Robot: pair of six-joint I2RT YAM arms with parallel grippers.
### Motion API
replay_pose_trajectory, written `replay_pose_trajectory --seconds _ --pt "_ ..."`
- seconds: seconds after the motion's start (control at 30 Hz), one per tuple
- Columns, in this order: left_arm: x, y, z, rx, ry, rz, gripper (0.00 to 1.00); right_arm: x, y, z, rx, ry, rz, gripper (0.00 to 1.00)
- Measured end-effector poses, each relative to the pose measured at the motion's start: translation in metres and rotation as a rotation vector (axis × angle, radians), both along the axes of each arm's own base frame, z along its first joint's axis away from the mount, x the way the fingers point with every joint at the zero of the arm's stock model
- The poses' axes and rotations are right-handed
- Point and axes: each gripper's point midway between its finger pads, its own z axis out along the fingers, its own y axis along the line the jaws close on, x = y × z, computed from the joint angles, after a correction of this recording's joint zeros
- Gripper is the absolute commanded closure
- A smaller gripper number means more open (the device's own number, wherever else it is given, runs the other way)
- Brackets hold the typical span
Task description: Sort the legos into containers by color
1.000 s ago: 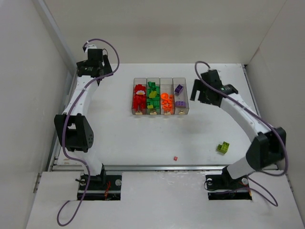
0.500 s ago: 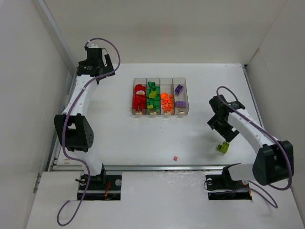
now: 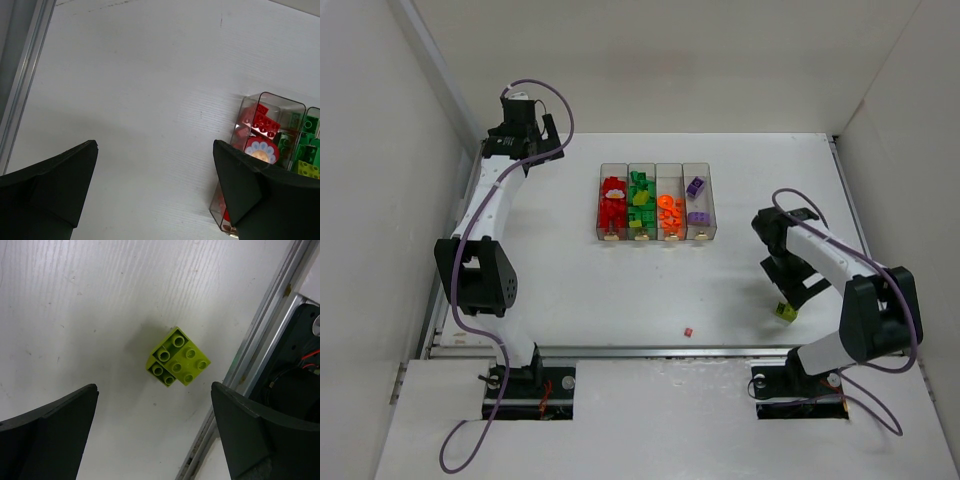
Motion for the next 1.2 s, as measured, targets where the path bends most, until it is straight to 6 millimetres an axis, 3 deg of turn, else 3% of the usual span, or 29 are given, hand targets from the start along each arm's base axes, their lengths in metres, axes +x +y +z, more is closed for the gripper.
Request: replay_pose_trajectory --seconds 0.23,0.83,1.1,1.2 --pt "0.0 0.0 0.0 -0.001 0.0 -0.001 0.01 0.002 -0.003 -0.001 -0.033 -0.045 -0.101 0.0" --pt "0.001 0.0 0.002 -0.001 -0.004 -0.001 0.01 -0.009 -0.007 -0.037 -0.103 0.076 -0.226 0.0" --pt "0.0 0.0 0.002 0.0 -0.004 0.001 0.01 -0.004 -0.016 -0.037 -0.174 0.082 -0.254 0.1" --pt "0.0 0.0 0.002 0.001 -0.002 0.001 0.01 -0.004 -0.018 -0.037 -0.179 0.077 -0.259 0.21"
